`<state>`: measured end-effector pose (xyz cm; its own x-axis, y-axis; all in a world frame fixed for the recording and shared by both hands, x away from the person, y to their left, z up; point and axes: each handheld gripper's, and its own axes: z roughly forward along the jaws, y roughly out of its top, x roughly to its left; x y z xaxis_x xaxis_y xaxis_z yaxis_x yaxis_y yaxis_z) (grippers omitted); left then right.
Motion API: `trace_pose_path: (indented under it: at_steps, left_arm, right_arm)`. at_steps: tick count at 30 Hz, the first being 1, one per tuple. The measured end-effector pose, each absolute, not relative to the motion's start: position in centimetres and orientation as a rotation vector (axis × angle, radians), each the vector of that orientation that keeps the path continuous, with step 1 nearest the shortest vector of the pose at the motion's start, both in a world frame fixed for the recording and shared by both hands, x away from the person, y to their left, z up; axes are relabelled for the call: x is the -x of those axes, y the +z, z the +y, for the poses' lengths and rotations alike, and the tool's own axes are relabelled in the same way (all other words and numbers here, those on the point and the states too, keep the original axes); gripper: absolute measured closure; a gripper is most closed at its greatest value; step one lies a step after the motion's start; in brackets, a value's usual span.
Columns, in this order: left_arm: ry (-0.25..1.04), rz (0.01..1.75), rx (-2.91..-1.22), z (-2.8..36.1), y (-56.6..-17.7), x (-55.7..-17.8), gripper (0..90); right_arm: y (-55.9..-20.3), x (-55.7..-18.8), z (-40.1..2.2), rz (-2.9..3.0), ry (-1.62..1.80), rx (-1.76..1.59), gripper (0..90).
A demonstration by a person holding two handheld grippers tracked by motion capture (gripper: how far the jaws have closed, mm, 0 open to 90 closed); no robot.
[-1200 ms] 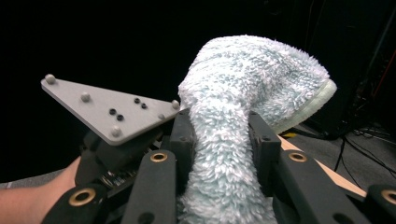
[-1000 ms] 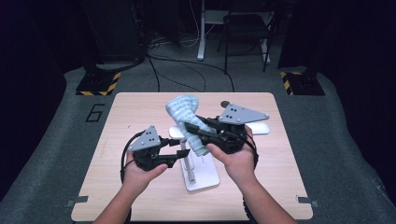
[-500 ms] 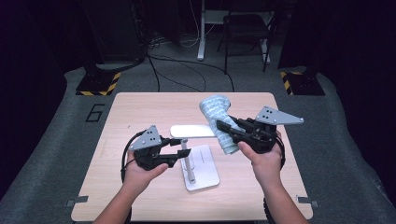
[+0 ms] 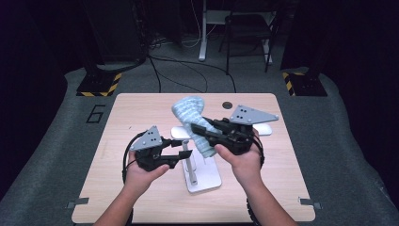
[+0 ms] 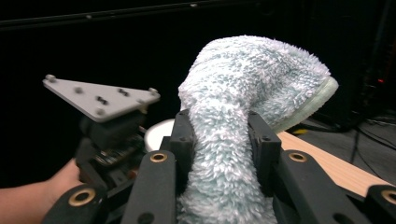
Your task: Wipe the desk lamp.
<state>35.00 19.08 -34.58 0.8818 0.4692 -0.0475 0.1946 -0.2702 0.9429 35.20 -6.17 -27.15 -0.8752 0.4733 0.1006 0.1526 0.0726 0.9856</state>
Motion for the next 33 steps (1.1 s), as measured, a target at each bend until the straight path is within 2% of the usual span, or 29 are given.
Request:
trace_pose_path:
  at_steps: [6, 21, 33]
  left_arm:
    - [0.296, 0.492, -1.851, 19.0, -34.6, -34.9, 52.7]
    - [0.288, 0.49, -1.843, 18.9, -34.7, -35.0, 52.6]
    - [0.289, 0.496, -1.84, 19.0, -34.7, -35.1, 52.6]
  right_arm:
    - [-27.2, -35.2, -6.4, 2.103, 1.866, -0.615, 68.7]
    - [-29.6, -35.2, -15.1, 2.012, 1.931, -0.796, 68.7]
    - [-31.0, -32.8, -14.7, 2.03, 1.976, -0.717, 69.4]
